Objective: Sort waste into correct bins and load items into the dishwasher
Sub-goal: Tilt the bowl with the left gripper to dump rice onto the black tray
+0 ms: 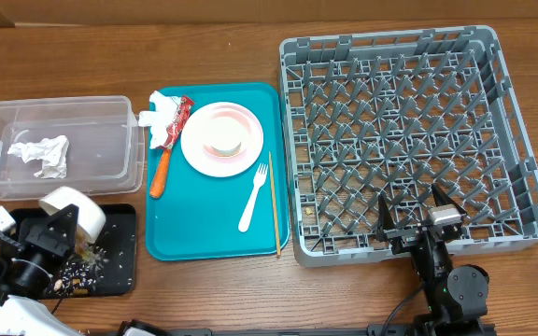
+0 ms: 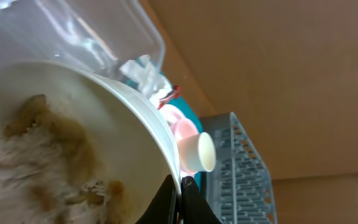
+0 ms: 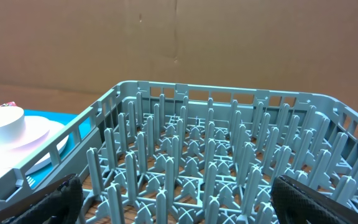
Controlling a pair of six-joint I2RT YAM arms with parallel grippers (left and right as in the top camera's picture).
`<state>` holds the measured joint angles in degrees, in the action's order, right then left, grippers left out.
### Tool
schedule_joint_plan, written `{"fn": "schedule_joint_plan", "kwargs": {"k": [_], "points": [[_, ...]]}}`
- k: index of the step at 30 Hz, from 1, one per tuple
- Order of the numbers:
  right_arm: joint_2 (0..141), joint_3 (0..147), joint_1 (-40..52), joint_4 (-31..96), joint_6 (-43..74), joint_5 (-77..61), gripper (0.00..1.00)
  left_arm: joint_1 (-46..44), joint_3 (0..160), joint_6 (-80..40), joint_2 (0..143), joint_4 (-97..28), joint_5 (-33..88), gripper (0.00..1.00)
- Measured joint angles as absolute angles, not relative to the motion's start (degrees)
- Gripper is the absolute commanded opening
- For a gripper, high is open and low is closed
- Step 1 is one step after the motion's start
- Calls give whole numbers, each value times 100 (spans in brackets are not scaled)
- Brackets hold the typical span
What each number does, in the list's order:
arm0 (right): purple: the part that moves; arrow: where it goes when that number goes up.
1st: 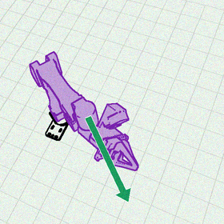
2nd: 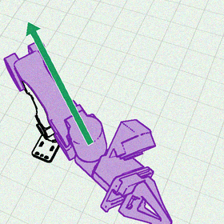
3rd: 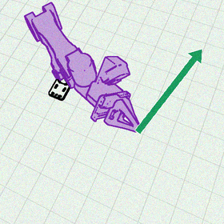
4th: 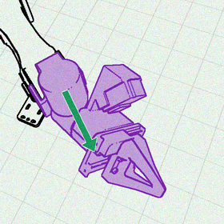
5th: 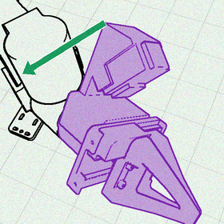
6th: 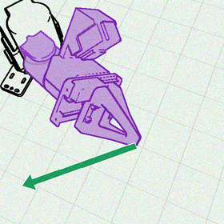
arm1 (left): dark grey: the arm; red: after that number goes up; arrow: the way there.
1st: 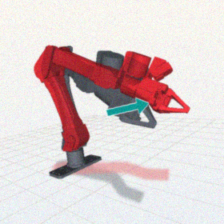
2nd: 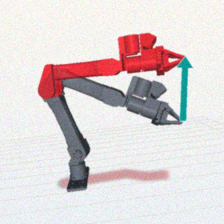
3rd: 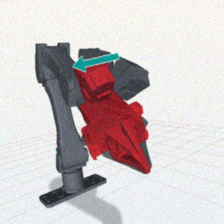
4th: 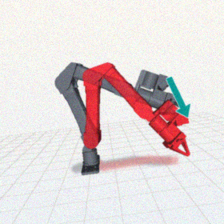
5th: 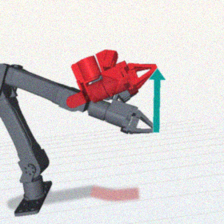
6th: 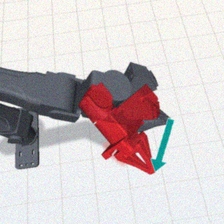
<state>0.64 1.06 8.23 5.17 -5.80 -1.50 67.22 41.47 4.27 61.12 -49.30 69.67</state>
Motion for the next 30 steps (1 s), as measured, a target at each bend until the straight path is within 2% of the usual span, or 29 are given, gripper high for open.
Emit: {"fn": "schedule_joint_plan", "kwargs": {"k": [9, 15, 23, 30], "points": [[64, 106, 823, 517, -582, -148, 100, 6751, 4147, 454, 6114, -4781, 7122, 4], [64, 106, 823, 519, -582, -148, 100, 7293, 4150, 473, 6351, -4803, 7175, 4], [64, 106, 823, 517, -582, -148, 100, 7548, 4147, 749, 7371, -5321, 8200, 4], [64, 106, 823, 519, -580, -148, 100, 7548, 4147, 906, 7553, -5502, 8744, 4]]}}
